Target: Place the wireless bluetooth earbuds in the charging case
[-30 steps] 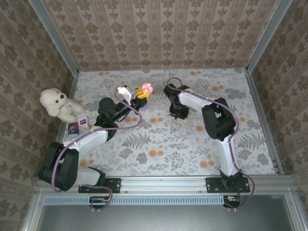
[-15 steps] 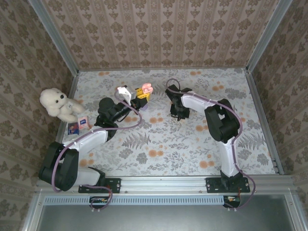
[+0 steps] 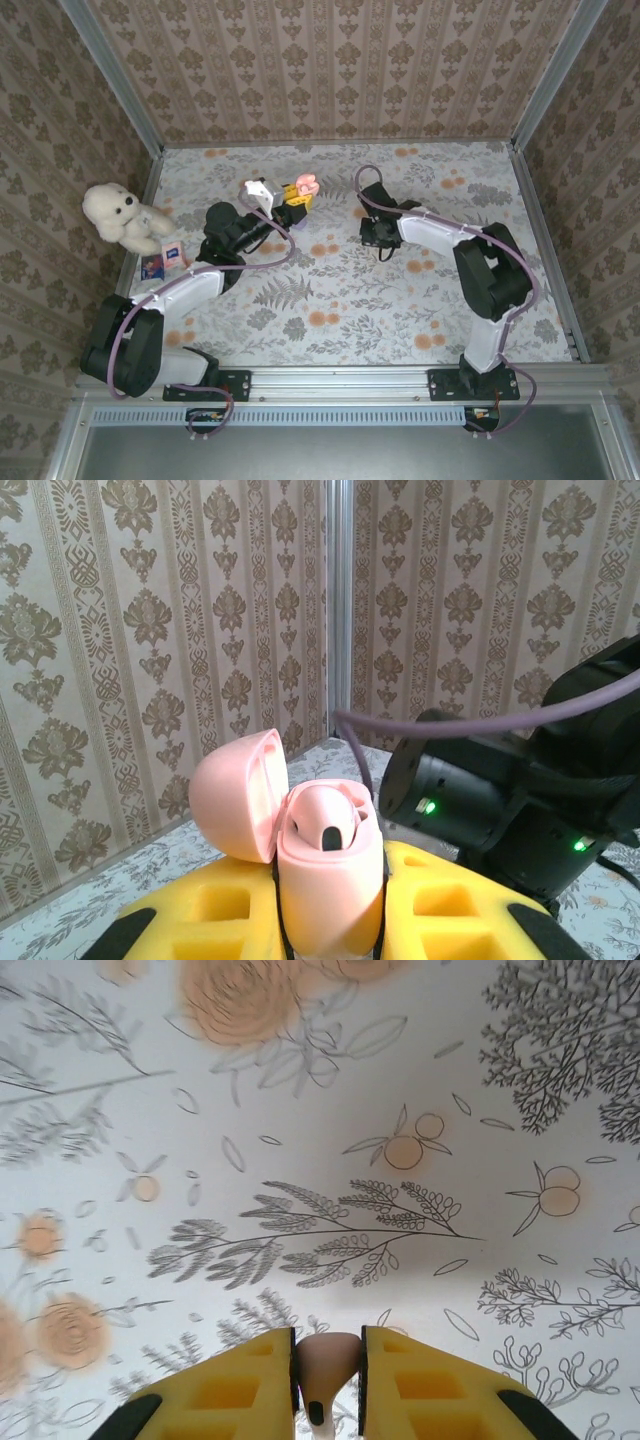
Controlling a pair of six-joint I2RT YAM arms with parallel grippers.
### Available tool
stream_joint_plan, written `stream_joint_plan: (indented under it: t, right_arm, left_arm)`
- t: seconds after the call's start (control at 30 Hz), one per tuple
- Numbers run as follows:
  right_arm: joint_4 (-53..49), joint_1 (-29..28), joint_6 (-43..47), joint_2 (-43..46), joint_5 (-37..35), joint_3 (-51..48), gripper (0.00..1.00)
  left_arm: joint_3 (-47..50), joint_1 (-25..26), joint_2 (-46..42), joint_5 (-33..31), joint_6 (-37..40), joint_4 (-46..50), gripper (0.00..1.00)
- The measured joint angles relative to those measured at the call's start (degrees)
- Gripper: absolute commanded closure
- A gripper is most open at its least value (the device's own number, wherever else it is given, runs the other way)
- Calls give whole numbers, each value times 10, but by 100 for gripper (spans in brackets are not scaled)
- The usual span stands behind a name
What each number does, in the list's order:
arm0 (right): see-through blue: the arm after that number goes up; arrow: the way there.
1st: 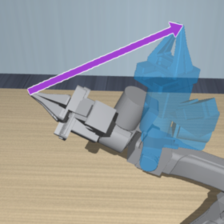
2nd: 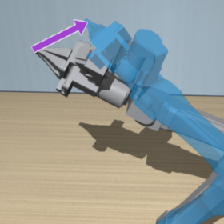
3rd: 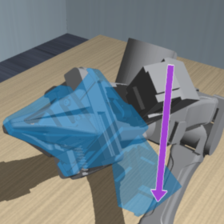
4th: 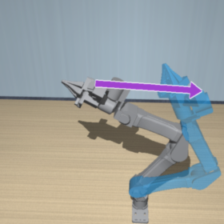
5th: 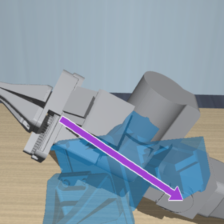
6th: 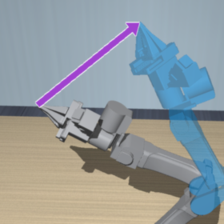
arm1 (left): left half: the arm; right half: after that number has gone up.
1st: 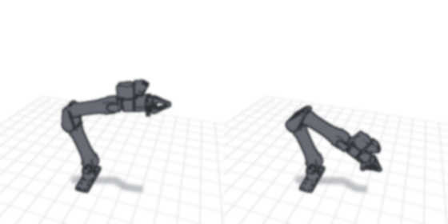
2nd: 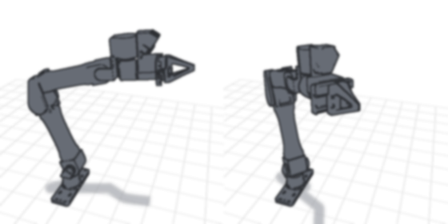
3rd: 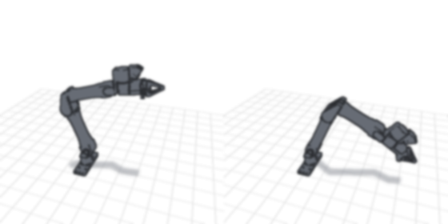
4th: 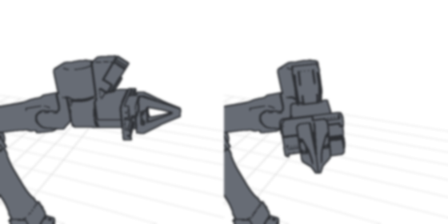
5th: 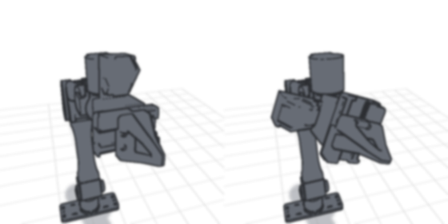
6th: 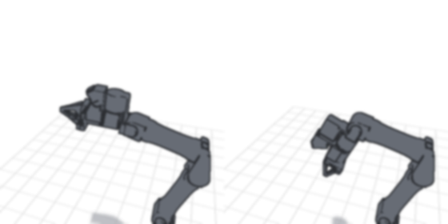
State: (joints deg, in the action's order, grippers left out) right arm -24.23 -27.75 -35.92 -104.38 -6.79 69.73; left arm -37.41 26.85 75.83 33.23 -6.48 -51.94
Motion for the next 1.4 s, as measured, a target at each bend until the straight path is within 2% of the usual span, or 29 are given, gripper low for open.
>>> stream_joint_plan:
  t: [0.43, 0.77, 1.03, 1.4]
  right_arm:
    - [74, 0, 13, 194, 0, -20, 78]
    - [103, -1, 28, 311, 32, 29, 77]
    - [131, -20, 32, 358, 70, 37, 77]
    - [144, -81, 66, 367, 89, 37, 77]
  left_arm:
    - [-8, 0, 0, 34, 0, 1, 100]
    - [-53, 10, 6, 76, 0, 18, 100]
    - [-86, 42, 24, 99, 0, 37, 100]
    - [-120, 63, 31, 105, 2, 64, 100]
